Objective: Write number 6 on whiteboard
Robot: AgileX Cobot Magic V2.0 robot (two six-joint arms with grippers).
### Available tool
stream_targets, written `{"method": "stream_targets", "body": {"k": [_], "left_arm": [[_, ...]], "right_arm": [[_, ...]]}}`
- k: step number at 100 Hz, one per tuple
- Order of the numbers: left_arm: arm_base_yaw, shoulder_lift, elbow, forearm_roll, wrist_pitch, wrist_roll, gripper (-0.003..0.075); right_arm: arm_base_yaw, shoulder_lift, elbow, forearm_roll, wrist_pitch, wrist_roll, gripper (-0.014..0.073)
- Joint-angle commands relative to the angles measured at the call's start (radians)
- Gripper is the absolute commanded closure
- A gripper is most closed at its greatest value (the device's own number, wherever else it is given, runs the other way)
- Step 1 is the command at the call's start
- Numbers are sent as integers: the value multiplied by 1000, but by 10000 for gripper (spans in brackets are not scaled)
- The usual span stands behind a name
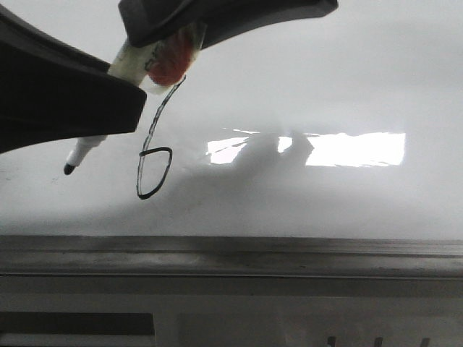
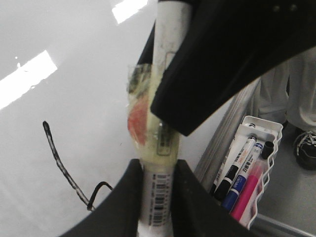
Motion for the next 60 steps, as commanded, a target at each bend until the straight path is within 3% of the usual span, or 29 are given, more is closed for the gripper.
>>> {"method": "stream_targets", "body": {"k": [1,10,15,35,47,60], "left_arm": [[-2,-8,-33,-101,-26,-13,741],[10,-8,-35,-254,26,-13,741],[42,-8,-37,-360,62,-13,741],[175,-8,-43,-695,190,-13,741],[201,-6,-62,-729,281,-13,741],[202,-6,-62,-752,268,-13,741]], "right_arm": [[-2,-26,-32,2,-53,-9,404],[-7,-26,-32,3,-68,0,222],[-13,-26,-32,3,-70,0,184],[-14,-26,-32,3,-68,0,231],[-14,-26,-32,3,-68,0,232],[-14,-26,-32,3,-70,0,232]]}}
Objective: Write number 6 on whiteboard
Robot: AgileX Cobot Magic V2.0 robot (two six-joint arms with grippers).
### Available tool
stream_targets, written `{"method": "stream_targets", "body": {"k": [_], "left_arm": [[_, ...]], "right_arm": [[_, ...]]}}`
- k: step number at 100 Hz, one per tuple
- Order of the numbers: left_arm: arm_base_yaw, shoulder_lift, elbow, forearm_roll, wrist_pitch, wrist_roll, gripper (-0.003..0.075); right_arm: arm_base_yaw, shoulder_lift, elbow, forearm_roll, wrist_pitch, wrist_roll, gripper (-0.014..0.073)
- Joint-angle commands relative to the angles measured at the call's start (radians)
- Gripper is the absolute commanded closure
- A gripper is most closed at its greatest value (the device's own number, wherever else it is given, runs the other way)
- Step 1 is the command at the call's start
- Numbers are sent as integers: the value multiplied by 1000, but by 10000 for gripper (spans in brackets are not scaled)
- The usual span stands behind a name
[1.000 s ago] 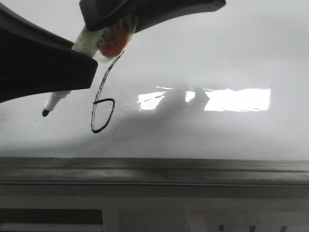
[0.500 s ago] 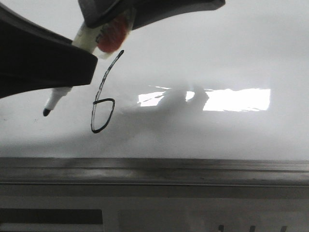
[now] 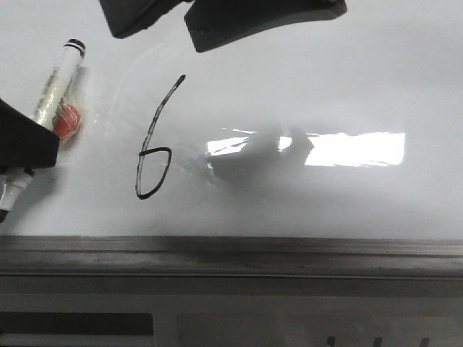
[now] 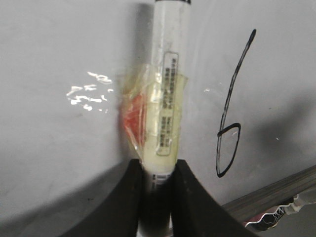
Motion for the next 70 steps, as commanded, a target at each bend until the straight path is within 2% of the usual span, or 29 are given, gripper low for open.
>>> {"method": "stream_targets", "body": {"k": [1,43,70], "left_arm": [[4,-6,-31,-38,-46,-7,741],[-12,-6,-31,-110,-95,-7,741],[-29,-6,-31,-116,-177,-7,741]], "right_arm": [[-8,-26,-32,3,-61,-1,232],[-8,-26,-32,3,-74,-1,232],[-8,-26,-32,3,-75,-1,232]]}}
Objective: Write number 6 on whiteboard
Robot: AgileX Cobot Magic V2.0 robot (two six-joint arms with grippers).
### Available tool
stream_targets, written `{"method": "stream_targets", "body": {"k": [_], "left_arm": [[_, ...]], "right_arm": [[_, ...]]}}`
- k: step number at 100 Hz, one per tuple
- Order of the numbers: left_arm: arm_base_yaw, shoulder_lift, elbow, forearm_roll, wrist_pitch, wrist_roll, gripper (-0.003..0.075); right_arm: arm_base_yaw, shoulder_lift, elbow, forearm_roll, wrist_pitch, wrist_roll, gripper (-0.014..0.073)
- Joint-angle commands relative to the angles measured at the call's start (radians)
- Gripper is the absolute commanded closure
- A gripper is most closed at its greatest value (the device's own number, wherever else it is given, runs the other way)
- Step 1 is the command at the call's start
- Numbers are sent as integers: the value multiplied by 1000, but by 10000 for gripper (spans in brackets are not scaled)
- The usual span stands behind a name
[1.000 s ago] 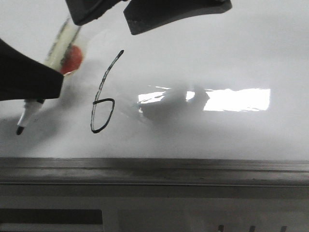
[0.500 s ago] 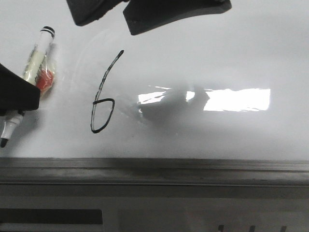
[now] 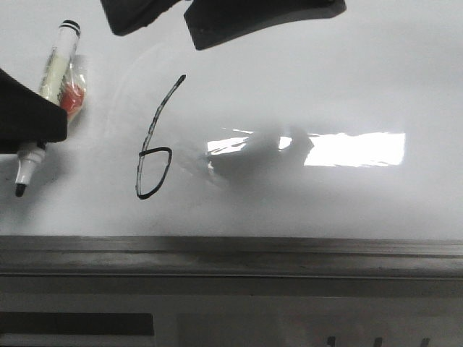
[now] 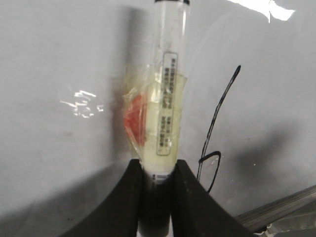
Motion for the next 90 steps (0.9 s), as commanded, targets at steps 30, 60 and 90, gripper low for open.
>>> {"method": "stream_targets", "body": {"k": [30,60,90], "left_arm": [[-10,74,-31,-53,-99,-7,729],[-11,88,-31,-53,-107,-7,451],[-11,35,-31,-53,-105,-7,422]], "right_arm": [[-8,-26,-32,3,-76,-1,232],[-8,-26,-32,3,-76,-1,232],[-8,-26,-32,3,-76,-1,232]]}}
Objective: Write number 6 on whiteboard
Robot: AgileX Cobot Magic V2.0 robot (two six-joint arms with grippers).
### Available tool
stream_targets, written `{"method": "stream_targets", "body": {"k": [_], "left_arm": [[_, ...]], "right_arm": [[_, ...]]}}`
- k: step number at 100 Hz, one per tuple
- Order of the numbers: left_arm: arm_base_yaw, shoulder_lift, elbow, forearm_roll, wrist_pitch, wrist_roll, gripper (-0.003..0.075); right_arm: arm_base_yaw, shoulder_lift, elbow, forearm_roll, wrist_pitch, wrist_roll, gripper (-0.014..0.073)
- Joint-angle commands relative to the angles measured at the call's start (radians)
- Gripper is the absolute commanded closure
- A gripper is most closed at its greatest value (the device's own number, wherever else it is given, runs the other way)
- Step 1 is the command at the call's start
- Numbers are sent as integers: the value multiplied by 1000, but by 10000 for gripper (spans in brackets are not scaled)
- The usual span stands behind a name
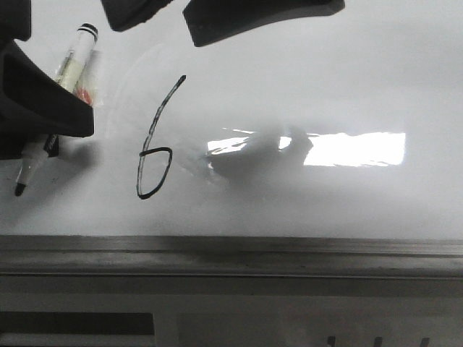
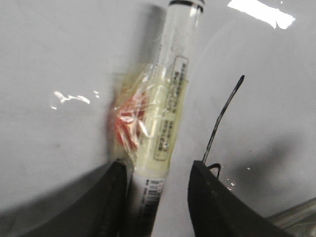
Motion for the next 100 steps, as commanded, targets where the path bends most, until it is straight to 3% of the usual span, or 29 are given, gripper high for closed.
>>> {"method": "stream_targets", "body": {"k": [1,43,50,55,62,67,75,100], "left_arm": [[0,-38,-22,-8,-48,-6,422],[2,-250,-22,-1,68,-6,423],[2,-290,-22,-1,72,-6,426],[2,-322,-22,1,74,-3,435],[2,-374,-22,1,80,17,500],[2,-414,-22,1,91,46,596],[2,-476,-22,5,120,119,743],[2,-663,47,34,133,216,741]], "right_arm": [[-8,-26,-32,3,-66,-3,232],[-8,-26,-32,3,-59,-3,239],[-8,-26,-32,3,-47,-3,293],[-8,-29,-30,3,-41,-3,386],[-8,-39,-18,3,-42,-3,544],[-8,-52,-7,0,-52,-3,662],[-8,-82,19,0,-92,-3,657],[-8,-225,133,-95,-201,-5,657]]}}
